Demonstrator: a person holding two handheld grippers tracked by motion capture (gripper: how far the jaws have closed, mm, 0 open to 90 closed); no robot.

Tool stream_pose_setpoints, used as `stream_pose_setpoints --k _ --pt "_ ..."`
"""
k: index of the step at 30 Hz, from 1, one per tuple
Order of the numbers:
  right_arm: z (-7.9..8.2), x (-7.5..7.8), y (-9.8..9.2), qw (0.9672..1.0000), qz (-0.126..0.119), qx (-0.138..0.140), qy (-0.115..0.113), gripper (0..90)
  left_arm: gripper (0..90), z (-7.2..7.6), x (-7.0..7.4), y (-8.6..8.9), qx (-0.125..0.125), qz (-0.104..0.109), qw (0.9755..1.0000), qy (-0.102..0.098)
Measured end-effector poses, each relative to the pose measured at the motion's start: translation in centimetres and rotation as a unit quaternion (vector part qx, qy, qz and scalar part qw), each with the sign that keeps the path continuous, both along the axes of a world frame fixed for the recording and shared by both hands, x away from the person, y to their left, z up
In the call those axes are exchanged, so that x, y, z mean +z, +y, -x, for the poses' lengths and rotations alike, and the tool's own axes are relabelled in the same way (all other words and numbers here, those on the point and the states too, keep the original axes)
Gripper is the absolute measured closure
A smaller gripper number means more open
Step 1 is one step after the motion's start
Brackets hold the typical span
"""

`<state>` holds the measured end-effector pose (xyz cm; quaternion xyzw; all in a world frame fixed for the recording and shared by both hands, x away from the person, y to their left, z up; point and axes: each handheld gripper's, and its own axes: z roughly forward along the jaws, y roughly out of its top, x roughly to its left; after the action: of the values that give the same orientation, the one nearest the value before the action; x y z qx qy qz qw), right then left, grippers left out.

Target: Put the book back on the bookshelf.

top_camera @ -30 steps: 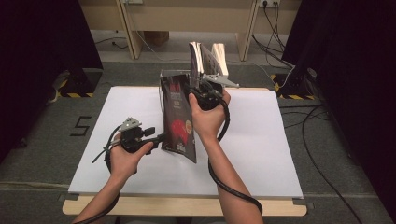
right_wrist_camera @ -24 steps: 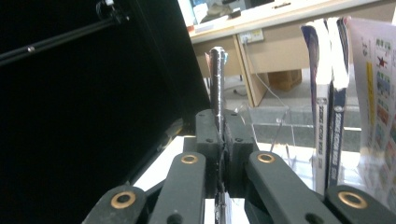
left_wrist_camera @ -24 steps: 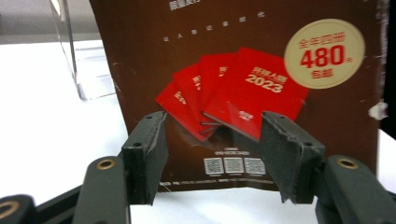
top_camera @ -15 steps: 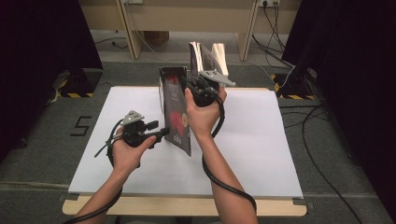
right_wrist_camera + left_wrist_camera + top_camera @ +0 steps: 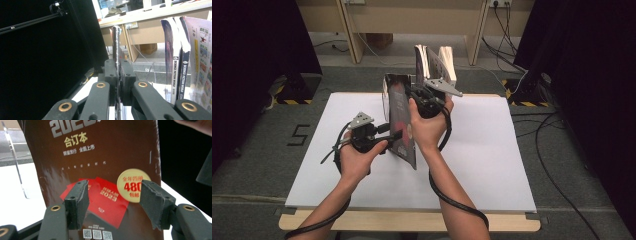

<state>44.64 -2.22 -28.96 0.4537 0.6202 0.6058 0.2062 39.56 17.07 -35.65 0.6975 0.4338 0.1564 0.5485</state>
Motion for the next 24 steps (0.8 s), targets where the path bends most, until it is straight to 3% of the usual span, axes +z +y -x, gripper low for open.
stream_pose_setpoints --k 14,24 --pt "1.0 -1.2 -0.1 0.9998 0.016 0.000 0.007 86.4 38.5 0.1 1.8 -1.6 -0.011 -0.001 0.9998 -0.016" --pt "1.3 -1.6 0.0 0.9998 0.019 -0.007 0.009 86.2 38.3 -0.6 2.4 -3.1 -0.008 -0.008 0.9999 -0.013"
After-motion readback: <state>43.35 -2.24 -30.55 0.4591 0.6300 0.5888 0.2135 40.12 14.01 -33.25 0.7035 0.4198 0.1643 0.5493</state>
